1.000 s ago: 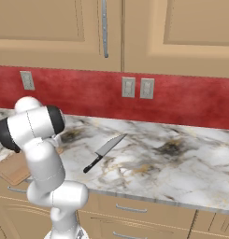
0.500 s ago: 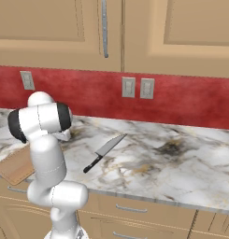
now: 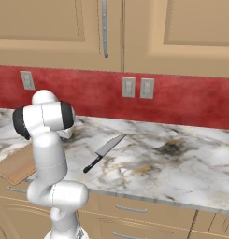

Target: Move the cutting board and knife to the sink. Then move spray from the cabinet to the counter.

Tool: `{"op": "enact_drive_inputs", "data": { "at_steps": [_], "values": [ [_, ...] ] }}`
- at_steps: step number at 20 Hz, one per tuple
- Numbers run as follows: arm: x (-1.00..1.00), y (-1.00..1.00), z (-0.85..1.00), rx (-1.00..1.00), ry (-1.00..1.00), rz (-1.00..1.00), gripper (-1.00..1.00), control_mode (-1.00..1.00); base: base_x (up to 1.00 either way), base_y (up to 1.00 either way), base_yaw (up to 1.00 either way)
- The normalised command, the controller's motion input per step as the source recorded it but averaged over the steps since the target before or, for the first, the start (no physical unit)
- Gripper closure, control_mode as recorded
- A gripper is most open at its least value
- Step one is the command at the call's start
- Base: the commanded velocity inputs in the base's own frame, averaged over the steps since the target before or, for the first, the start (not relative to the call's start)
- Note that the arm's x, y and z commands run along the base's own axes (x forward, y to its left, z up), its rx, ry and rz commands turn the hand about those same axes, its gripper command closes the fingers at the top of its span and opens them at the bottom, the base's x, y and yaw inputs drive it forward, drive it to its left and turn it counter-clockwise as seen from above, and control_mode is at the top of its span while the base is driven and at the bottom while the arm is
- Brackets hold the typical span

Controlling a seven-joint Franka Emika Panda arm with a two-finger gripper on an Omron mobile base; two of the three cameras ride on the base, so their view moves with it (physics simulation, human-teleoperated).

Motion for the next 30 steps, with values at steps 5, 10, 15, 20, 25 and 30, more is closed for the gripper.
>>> {"op": "enact_drive_inputs", "data": {
  "at_steps": [5,10,15,20,25,30],
  "values": [
    [-0.09,0.04,-0.18,0.00,0.00,-0.02,-1.00,-1.00,0.00,0.00,0.00],
    [-0.21,0.01,-0.11,0.00,0.00,0.00,-1.00,-1.00,0.00,0.00,0.00],
    [-0.30,0.00,-0.11,0.00,0.00,0.00,-1.00,-1.00,0.00,0.00,0.00],
    [-0.41,0.01,-0.04,0.00,0.00,0.00,-1.00,-1.00,0.00,0.00,0.00],
    [-0.52,0.00,-0.09,0.00,0.00,0.00,-1.00,-1.00,0.00,0.00,0.00],
    [-0.55,0.02,-0.09,0.00,0.00,0.00,-1.00,-1.00,0.00,0.00,0.00]
  ]
}}
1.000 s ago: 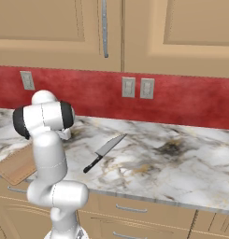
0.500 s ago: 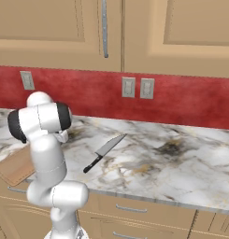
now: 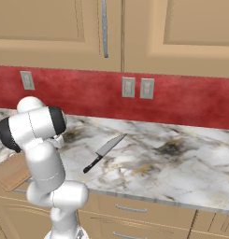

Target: Move the cutting board and knife to the sink. Then move spray from the cabinet to the counter.

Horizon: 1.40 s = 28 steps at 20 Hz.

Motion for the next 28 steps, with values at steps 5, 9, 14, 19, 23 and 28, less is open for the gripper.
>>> {"op": "enact_drive_inputs", "data": {
  "at_steps": [5,9,14,19,23,28],
  "values": [
    [-0.47,0.09,-0.07,0.00,0.00,0.00,-1.00,-1.00,0.00,0.00,0.00],
    [-0.33,0.12,-0.08,0.00,0.00,0.00,-1.00,-1.00,0.00,0.00,0.00],
    [-0.28,0.00,0.28,0.00,-0.10,0.00,-1.00,-1.00,0.00,0.00,0.00],
    [-0.07,0.02,0.44,0.00,-0.06,0.00,-1.00,-1.00,0.00,0.00,0.00],
    [-0.06,0.20,0.16,0.00,0.00,0.00,-1.00,-1.00,0.00,0.00,0.00],
    [-0.43,0.46,0.08,-0.03,0.00,0.00,-1.00,-1.00,0.00,0.00,0.00]
  ]
}}
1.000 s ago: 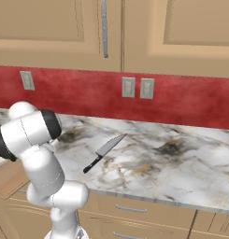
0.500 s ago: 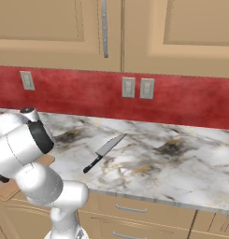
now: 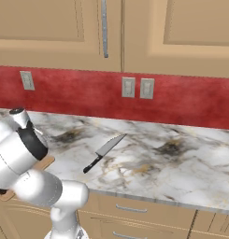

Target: Move the cutting board and knife to the sink. Then move spray from the cabinet to the counter.

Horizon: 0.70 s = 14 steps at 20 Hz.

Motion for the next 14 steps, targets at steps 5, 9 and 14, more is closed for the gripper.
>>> {"op": "enact_drive_inputs", "data": {
  "at_steps": [5,9,14],
  "values": [
    [-0.64,0.64,0.22,-0.08,0.00,0.02,-1.00,-1.00,0.00,0.00,0.00],
    [-0.77,0.56,0.26,-0.08,0.00,0.01,-1.00,-1.00,0.00,0.00,0.00],
    [-0.92,0.38,0.31,-0.09,-0.01,0.00,-1.00,-1.00,0.00,0.00,0.00]
  ]
}}
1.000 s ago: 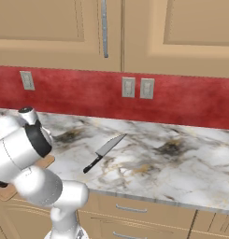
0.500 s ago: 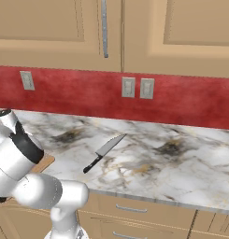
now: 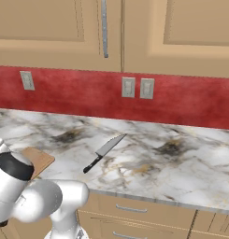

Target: Move the cutting board and knife to the sink. Then move spray from the cabinet to the counter.

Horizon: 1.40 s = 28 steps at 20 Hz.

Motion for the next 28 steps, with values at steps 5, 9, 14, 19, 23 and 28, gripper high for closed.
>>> {"op": "enact_drive_inputs", "data": {
  "at_steps": [5,9,14,19,23,28],
  "values": [
    [-0.79,0.33,0.06,-0.13,0.01,0.03,-1.00,-1.00,0.00,0.00,0.00],
    [-0.45,0.34,0.00,-0.19,0.02,0.06,-1.00,-1.00,0.00,0.00,0.00],
    [-0.04,0.29,-0.04,-0.23,0.04,0.07,-1.00,-1.00,0.00,0.00,0.00],
    [0.00,0.36,-0.06,-0.25,0.11,0.06,-1.00,-1.00,0.00,0.00,0.00],
    [-0.19,0.21,-0.15,-0.24,0.14,0.08,-1.00,-1.00,0.00,0.00,0.00],
    [-0.52,0.00,-0.24,-0.22,0.03,0.16,-1.00,-1.00,0.00,0.00,0.00]
  ]
}}
